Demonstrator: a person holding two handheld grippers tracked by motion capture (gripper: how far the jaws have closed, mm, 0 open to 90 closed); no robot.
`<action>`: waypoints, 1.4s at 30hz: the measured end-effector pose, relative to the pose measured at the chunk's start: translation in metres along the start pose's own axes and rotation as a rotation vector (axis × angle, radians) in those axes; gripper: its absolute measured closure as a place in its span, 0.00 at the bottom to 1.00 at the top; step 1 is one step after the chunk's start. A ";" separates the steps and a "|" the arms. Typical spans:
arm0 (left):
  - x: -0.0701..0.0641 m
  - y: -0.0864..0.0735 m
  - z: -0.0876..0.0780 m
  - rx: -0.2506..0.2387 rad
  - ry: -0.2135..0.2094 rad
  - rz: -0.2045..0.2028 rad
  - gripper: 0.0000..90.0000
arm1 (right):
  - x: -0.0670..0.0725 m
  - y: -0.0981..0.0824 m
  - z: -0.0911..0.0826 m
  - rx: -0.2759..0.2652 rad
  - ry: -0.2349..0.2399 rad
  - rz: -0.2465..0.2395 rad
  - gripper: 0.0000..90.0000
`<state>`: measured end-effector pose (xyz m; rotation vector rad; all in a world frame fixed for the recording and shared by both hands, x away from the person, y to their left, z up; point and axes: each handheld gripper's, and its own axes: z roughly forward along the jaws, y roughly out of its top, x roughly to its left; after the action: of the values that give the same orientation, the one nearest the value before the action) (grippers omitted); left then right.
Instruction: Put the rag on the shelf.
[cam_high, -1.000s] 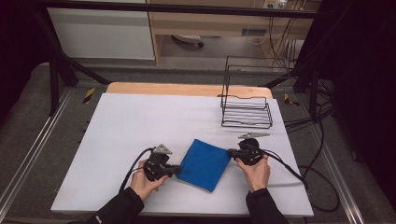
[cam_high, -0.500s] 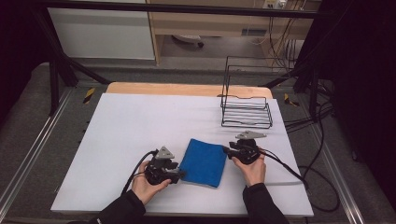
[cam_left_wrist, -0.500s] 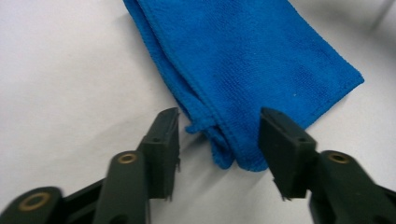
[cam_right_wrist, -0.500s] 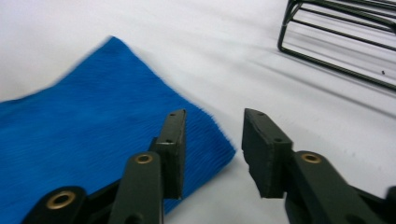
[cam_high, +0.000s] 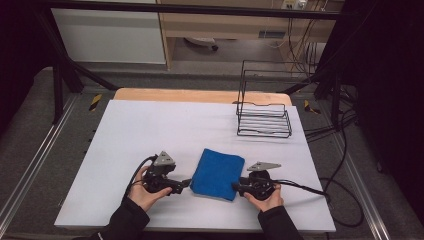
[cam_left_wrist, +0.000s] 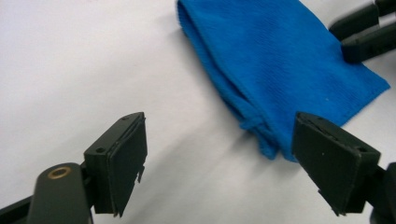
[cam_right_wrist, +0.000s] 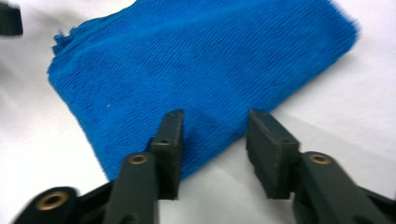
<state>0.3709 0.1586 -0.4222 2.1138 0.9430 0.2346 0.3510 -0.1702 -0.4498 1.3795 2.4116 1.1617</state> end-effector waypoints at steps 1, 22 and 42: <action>0.002 0.000 -0.002 -0.005 0.000 -0.009 0.21 | 0.002 -0.001 0.001 0.005 -0.004 0.002 0.71; 0.003 0.004 0.000 -0.018 -0.008 -0.011 0.18 | -0.032 0.004 -0.037 0.067 -0.061 -0.022 0.86; -0.006 0.074 0.079 0.049 0.017 -0.040 0.47 | -0.078 0.029 -0.026 -0.149 -0.071 -0.051 0.39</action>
<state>0.4430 0.0774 -0.4203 2.1383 1.0101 0.2117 0.4032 -0.2377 -0.4316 1.2853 2.2487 1.2304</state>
